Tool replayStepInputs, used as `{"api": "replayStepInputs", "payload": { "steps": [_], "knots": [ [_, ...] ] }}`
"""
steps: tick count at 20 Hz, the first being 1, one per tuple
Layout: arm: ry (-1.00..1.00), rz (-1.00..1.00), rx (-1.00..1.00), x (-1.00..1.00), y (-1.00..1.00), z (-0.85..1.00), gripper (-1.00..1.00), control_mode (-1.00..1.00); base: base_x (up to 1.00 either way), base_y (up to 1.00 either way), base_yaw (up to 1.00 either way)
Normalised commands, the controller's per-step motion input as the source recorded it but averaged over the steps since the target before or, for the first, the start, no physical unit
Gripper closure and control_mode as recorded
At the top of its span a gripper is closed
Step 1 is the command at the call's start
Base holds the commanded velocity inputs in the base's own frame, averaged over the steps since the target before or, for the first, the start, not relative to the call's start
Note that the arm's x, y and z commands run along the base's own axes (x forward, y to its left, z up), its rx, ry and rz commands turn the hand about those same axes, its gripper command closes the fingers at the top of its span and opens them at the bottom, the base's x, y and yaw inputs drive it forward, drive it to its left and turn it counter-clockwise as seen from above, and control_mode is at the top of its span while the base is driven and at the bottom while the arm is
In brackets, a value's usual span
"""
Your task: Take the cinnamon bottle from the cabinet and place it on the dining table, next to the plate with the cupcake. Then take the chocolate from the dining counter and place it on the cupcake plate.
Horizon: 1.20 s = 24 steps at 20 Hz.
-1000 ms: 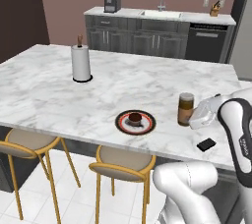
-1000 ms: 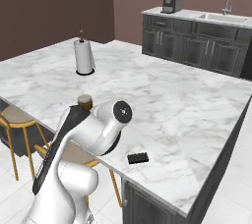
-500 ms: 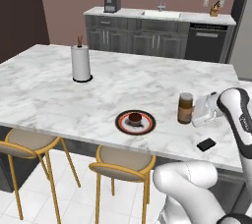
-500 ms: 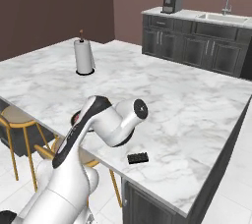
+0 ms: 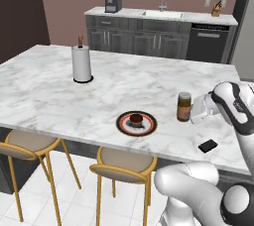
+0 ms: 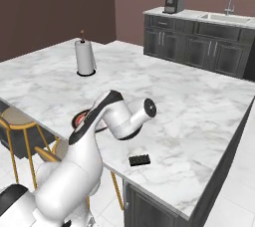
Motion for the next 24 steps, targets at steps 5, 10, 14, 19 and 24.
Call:
{"api": "replayStepInputs", "payload": {
  "steps": [5, 10, 14, 19, 24],
  "knots": [
    [0.00, 0.07, -0.02, 0.27, -0.14, -0.31, 1.00, -1.00, 0.00, 0.00, 0.00],
    [0.00, 0.08, -0.02, 0.25, 0.00, -0.24, 1.00, -1.00, 0.00, 0.00, 0.00],
    [0.00, 0.06, 0.00, 0.23, 0.01, -0.17, 1.00, -1.00, 0.00, 0.00, 0.00],
    [0.00, 0.05, 0.00, 0.16, -0.02, -0.22, 1.00, -1.00, 0.00, 0.00, 0.00],
    [0.00, 0.00, 0.00, 0.24, 0.02, -0.21, 1.00, -1.00, 0.00, 0.00, 0.00]
  ]
}}
